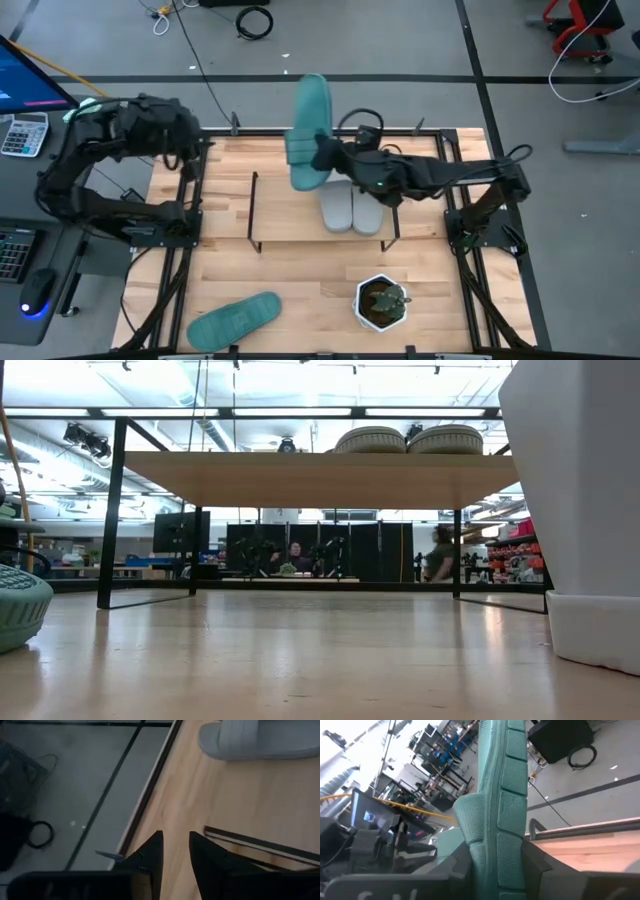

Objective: Pick and place slides into the shelf
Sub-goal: Put the top green slide on the shelf

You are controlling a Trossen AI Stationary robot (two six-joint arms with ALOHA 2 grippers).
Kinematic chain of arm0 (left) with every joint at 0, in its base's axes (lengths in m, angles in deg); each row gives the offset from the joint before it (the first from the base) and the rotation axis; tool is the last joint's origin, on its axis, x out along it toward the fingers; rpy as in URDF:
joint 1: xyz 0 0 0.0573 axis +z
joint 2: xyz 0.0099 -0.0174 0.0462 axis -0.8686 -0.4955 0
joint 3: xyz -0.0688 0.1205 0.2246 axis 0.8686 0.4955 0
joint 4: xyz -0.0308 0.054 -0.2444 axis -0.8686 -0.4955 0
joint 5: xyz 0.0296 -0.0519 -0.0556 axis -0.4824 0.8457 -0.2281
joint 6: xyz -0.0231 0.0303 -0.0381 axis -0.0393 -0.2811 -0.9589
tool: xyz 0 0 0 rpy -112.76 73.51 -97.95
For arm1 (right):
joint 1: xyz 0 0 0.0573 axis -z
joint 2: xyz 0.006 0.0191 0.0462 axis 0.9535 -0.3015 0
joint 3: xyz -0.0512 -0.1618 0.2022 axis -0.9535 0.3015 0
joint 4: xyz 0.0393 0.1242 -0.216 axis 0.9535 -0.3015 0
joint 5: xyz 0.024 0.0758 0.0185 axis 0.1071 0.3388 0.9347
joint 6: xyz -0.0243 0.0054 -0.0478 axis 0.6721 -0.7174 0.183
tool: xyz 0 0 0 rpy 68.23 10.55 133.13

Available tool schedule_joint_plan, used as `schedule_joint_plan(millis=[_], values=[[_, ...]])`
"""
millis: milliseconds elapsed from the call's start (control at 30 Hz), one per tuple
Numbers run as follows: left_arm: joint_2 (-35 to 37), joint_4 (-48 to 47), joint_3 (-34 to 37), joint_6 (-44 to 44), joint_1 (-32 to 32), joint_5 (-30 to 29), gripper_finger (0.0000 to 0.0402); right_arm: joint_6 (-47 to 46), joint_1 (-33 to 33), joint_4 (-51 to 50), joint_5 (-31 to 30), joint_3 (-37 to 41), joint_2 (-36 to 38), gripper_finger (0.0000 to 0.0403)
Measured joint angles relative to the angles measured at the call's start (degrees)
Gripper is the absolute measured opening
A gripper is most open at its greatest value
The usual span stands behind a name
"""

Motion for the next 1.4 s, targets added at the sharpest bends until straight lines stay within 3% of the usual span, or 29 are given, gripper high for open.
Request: schedule_joint_plan(millis=[133,233,367,533,667,900,1400], values=[[5.42,-0.54,2.57,-2.04,0.0,3.53,0.0092,-3.23,1.28,-0.88,2.2,0.01,-1.66,0.0097],[11.04,1.81,7.98,-3.51,0.0,4.99,0.0087,-3.87,1.91,-1.06,4.05,0.36,-1.85,0.0097],[17.63,6.92,16.8,-3.47,0.0,11.4,0.0079,-4.24,2.37,-0.76,7.49,0.42,-1.57,0.0097],[19.99,10.75,24.18,-7.63,-0.05,12.5,0.0067,-7.59,2.6,-0.85,15.74,0.49,-2.49,0.0097],[19.84,15.3,27.34,-7.71,-0.04,12.5,0.0056,-10.9,2.26,-1.92,17.85,0.56,-4.52,0.0097],[19.09,22.53,29.47,-7.68,-0.04,12.49,0.0043,-18.31,-0.53,-5.8,16.79,0.56,-7.14,0.0097],[19.08,23.17,29.94,-7.53,-0.07,12.48,0.004,-36.16,-7.63,-15.29,12.09,0.62,-8.21,0.0097]])
